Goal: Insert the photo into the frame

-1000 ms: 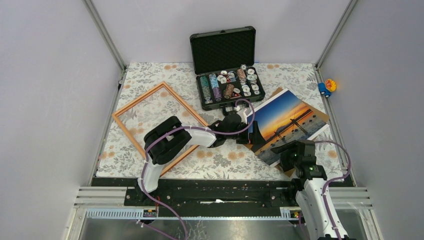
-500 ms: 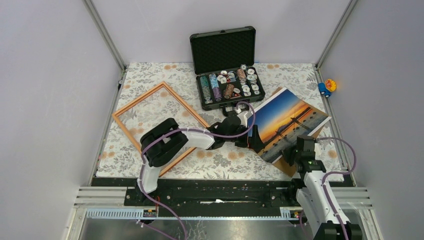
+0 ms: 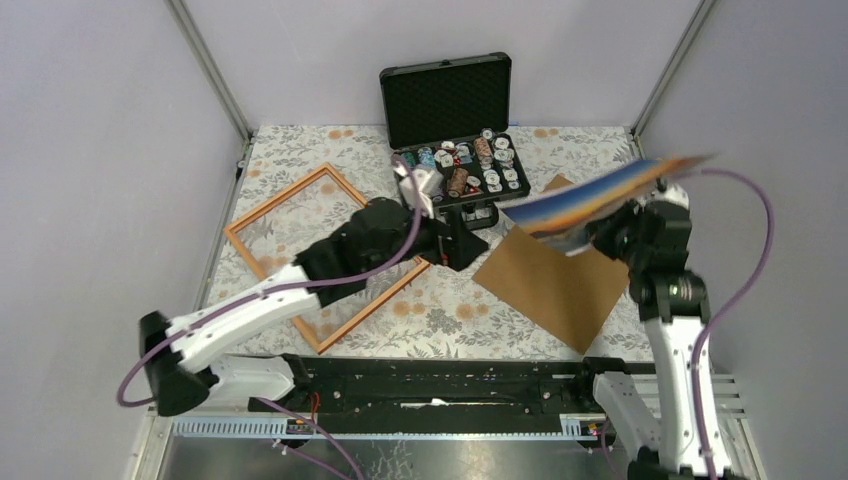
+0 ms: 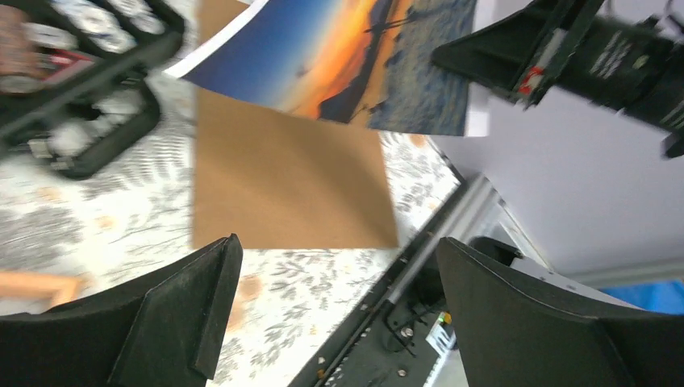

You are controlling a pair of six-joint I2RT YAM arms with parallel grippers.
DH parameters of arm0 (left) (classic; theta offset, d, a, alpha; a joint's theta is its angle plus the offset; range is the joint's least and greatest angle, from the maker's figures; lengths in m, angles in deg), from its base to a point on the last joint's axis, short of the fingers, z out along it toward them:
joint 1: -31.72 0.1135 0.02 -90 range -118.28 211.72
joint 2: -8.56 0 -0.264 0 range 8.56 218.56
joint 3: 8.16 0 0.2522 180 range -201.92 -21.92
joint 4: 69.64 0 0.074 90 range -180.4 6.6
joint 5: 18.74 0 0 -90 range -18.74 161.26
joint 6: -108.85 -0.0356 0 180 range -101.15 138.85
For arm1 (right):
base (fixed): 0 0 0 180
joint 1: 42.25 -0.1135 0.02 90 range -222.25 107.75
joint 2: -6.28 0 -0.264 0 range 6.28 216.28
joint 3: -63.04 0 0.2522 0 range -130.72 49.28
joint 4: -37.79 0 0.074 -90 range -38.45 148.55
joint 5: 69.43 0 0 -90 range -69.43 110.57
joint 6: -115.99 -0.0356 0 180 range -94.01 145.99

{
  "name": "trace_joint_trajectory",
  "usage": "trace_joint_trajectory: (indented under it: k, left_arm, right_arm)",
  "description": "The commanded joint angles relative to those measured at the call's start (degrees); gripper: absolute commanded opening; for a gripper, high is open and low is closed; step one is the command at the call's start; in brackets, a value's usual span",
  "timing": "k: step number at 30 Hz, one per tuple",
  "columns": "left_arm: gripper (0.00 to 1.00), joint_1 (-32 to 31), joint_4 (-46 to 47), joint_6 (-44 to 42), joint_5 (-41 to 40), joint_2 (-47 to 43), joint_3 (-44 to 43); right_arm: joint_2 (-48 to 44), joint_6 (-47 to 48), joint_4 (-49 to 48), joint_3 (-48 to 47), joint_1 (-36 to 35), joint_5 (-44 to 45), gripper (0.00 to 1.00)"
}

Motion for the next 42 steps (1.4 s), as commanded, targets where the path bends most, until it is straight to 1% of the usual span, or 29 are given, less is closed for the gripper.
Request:
trace_joint_trajectory:
  k: [1, 3, 4, 5, 7, 9, 11, 14, 15, 16, 18, 21, 25, 29, 31, 33, 35, 37, 39, 42]
  left_arm:
    - [0.99, 0.30, -18.42, -5.47, -17.05, -6.23, -3.14]
    - [0.99, 0.34, -22.46, -4.92, -20.92, -8.98, -4.34]
    - [0.99, 0.33, -24.34, -4.35, -22.63, -10.39, -4.93]
    - [0.99, 0.33, -25.85, -3.65, -23.94, -12.31, -5.38]
    - [0.99, 0.35, -27.75, -2.61, -25.63, -15.16, -5.97]
    - [0.99, 0.35, -29.76, -1.66, -27.32, -17.63, -7.00]
    - [0.99, 0.33, -31.61, -0.85, -28.74, -19.70, -8.54]
    - [0.99, 0.34, -33.22, 0.71, -32.15, -24.08, -10.58]
    - [0.99, 0.35, -33.24, 0.97, -32.96, -25.94, -11.06]
    - [0.99, 0.30, -33.09, 1.03, -33.86, -27.82, -11.57]
    - [0.99, 0.30, -32.16, 0.73, -35.13, -31.67, -12.44]
    - [0.99, 0.32, -28.22, -2.29, -33.59, -37.54, -12.88]
    - [0.99, 0.30, -24.22, -5.75, -30.36, -42.71, -13.52]
    - [0.99, 0.35, -25.05, -7.17, -29.94, -43.72, -15.09]
    - [0.99, 0.34, -26.16, -7.14, -30.29, -43.67, -16.07]
    - [0.99, 0.39, -26.63, -7.20, -29.98, -43.81, -16.54]
    - [0.99, 0.42, -26.79, -7.17, -29.94, -44.09, -16.54]
    - [0.99, 0.38, -26.79, -6.93, -29.67, -44.23, -16.27]
    - [0.99, 0.43, -26.74, -6.76, -29.38, -44.28, -15.91]
    - [0.99, 0.43, -26.70, -6.31, -29.07, -44.24, -15.55]
  right_arm:
    - [14.21, 14.10, 3.23, -14.56, -0.18, -15.05, 0.00]
    - [21.08, 17.09, 5.75, -22.22, -2.32, -18.13, 0.00]
    - [24.69, 18.39, 7.71, -26.32, -5.52, -15.81, 0.00]
    - [28.39, 19.99, 10.66, -31.18, -11.41, -11.44, 0.00]
    - [36.42, 22.83, 16.83, -41.12, -20.87, -2.61, 0.00]
    - [45.25, 23.80, 23.77, -52.02, -27.96, 5.18, 0.00]
    - [53.85, 24.66, 30.85, -62.61, -33.61, 9.68, 0.00]
    - [68.11, 25.72, 41.00, -82.63, -42.11, 17.88, 0.00]
    - [73.13, 26.34, 42.93, -89.45, -44.78, 21.25, 0.00]
    - [75.85, 26.98, 42.31, -92.08, -47.73, 24.60, 0.00]
    - [80.10, 28.29, 41.59, -96.61, -52.25, 26.81, 0.00]
    - [84.46, 28.81, 39.22, -98.47, -57.11, 29.83, 0.00]
    - [86.91, 30.28, 33.51, -94.99, -62.93, 31.85, 0.00]
    - [90.94, 33.04, 30.37, -97.86, -68.22, 31.98, 0.00]
    - [92.18, 36.40, 28.25, -96.95, -71.08, 32.54, 0.01]
    - [93.21, 39.45, 25.66, -95.07, -74.32, 35.88, 0.05]
    - [94.93, 41.78, 23.63, -94.75, -76.83, 39.77, 0.06]
    - [97.20, 44.28, 22.88, -95.47, -78.42, 40.89, 0.07]
    - [99.16, 46.45, 21.58, -95.70, -79.47, 44.58, 0.09]
    - [100.72, 48.94, 19.88, -95.47, -79.80, 46.80, 0.11]
